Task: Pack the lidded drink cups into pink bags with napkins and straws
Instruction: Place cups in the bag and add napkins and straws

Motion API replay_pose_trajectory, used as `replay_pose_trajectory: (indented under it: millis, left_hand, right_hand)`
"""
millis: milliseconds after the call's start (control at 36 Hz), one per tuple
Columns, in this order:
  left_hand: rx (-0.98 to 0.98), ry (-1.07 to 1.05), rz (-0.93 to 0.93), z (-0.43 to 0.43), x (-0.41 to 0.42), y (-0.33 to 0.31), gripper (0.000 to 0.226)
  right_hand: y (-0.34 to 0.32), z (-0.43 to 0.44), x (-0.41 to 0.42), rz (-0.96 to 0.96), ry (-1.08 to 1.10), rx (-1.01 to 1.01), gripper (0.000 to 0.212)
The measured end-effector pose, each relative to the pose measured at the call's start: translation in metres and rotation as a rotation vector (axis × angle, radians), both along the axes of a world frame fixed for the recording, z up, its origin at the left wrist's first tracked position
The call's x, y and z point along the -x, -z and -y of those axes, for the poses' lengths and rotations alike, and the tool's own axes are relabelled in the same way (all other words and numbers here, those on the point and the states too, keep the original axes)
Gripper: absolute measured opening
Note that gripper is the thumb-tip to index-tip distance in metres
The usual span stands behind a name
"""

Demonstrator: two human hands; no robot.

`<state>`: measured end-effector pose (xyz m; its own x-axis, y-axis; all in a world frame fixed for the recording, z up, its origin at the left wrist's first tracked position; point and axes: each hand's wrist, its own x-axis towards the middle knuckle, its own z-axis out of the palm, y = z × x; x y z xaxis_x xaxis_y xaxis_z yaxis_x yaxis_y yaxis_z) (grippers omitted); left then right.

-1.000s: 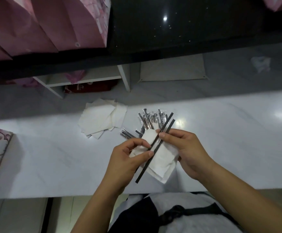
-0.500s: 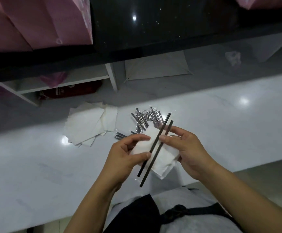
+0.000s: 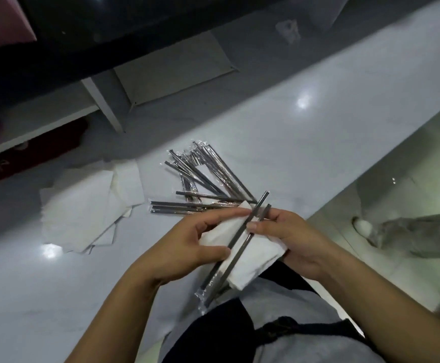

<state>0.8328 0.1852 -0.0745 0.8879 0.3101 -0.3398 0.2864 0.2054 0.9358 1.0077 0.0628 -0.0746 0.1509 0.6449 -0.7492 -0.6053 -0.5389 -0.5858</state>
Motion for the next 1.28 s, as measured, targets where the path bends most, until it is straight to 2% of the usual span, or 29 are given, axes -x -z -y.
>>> replay_pose_trajectory:
  millis: [139,222,333,444,556,639,694,750,806,861,944,1000,1111,1167,1222,1278]
  left_hand:
    - [-0.068,0.054,0.025,-0.005,-0.007,-0.004,0.073]
    - [-0.047,0.016,0.023,-0.004,-0.01,-0.003,0.068]
    - [-0.154,0.006,-0.056,-0.003,-0.019,0.003,0.063]
    - [0.162,-0.057,-0.17,-0.003,-0.026,0.009,0.061]
    - [0.292,-0.053,-0.139,-0.001,-0.025,0.009,0.046]
    - [0.301,-0.204,-0.159,0.009,-0.028,0.008,0.031]
    - [0.328,-0.316,-0.168,0.015,-0.034,0.008,0.035]
    - [0.379,-0.423,-0.151,0.021,-0.039,0.007,0.04]
    - [0.397,-0.529,-0.123,0.027,-0.045,0.002,0.039]
    - [0.411,-0.628,-0.076,0.035,-0.051,-0.005,0.033]
    - [0.47,-0.764,0.004,0.047,-0.06,-0.016,0.03]
    - [0.512,-0.856,0.046,0.054,-0.066,-0.02,0.032]
    - [0.511,-0.889,0.148,0.07,-0.071,-0.027,0.037]
    - [0.451,-0.847,0.153,0.08,-0.071,-0.028,0.054]
    - [0.361,-0.855,0.081,0.091,-0.071,-0.031,0.069]
    - [0.206,-0.864,-0.055,0.103,-0.071,-0.035,0.068]
  right_hand:
    - [-0.006,0.001,-0.003,0.057,0.034,0.001,0.015]
    - [-0.01,0.001,-0.006,0.069,0.065,0.002,0.027]
    - [-0.014,0.0,-0.013,0.043,0.092,-0.018,0.033]
    - [-0.017,0.0,-0.021,0.035,0.055,-0.061,0.037]
    - [-0.014,0.002,-0.031,-0.014,0.097,-0.077,0.035]
    - [-0.014,0.001,-0.041,-0.032,0.126,-0.079,0.035]
    - [-0.013,-0.001,-0.049,-0.029,0.134,-0.072,0.05]
    - [-0.014,-0.005,-0.057,-0.066,0.137,-0.091,0.046]
    - [-0.017,-0.008,-0.066,-0.149,0.147,-0.148,0.026]
    - [-0.022,-0.012,-0.075,-0.259,0.149,-0.213,0.015]
    - [-0.027,-0.018,-0.088,-0.483,0.177,-0.248,0.024]
    - [-0.029,-0.021,-0.095,-0.551,0.142,-0.262,0.033]
    - [-0.026,-0.026,-0.102,-0.458,0.055,-0.223,0.019]
    - [-0.021,-0.029,-0.106,-0.364,0.003,-0.182,0.01]
    - [-0.016,-0.03,-0.109,-0.288,-0.066,-0.154,0.01]
    - [-0.01,-0.029,-0.11,-0.24,-0.139,-0.135,0.016]
